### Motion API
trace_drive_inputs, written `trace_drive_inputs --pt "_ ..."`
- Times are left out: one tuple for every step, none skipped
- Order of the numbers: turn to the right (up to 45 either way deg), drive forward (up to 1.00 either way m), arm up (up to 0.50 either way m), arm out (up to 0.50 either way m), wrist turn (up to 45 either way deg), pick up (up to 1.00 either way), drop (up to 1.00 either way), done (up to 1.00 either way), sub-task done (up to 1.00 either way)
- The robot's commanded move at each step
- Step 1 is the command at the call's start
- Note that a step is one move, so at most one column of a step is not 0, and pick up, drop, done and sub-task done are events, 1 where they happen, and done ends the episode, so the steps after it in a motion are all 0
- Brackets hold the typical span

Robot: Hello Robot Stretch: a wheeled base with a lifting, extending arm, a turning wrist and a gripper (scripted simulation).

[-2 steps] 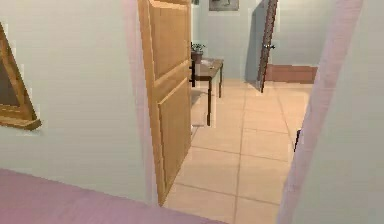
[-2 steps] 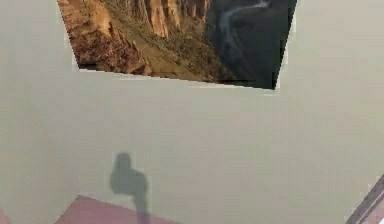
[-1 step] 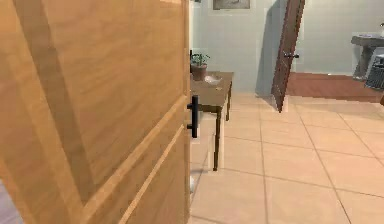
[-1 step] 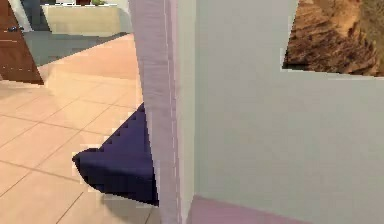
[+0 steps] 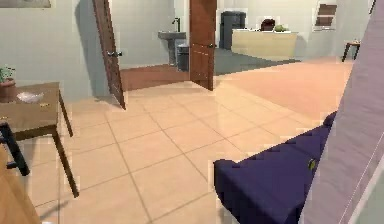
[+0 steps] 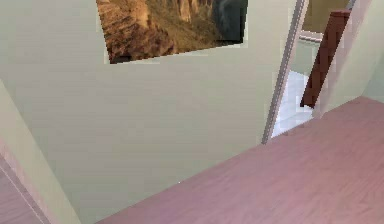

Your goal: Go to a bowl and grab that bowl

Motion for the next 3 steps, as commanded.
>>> trace_drive_inputs --pt "0.0 0.05 0.0 0.0 0.0 0.0 0.0 0.0 0.0" --pt "-27.0 0.0 0.0 0.0 0.0 0.0 0.0 0.0 0.0" --pt "0.0 0.45 0.0 0.0 0.0 0.0 0.0 0.0 0.0"
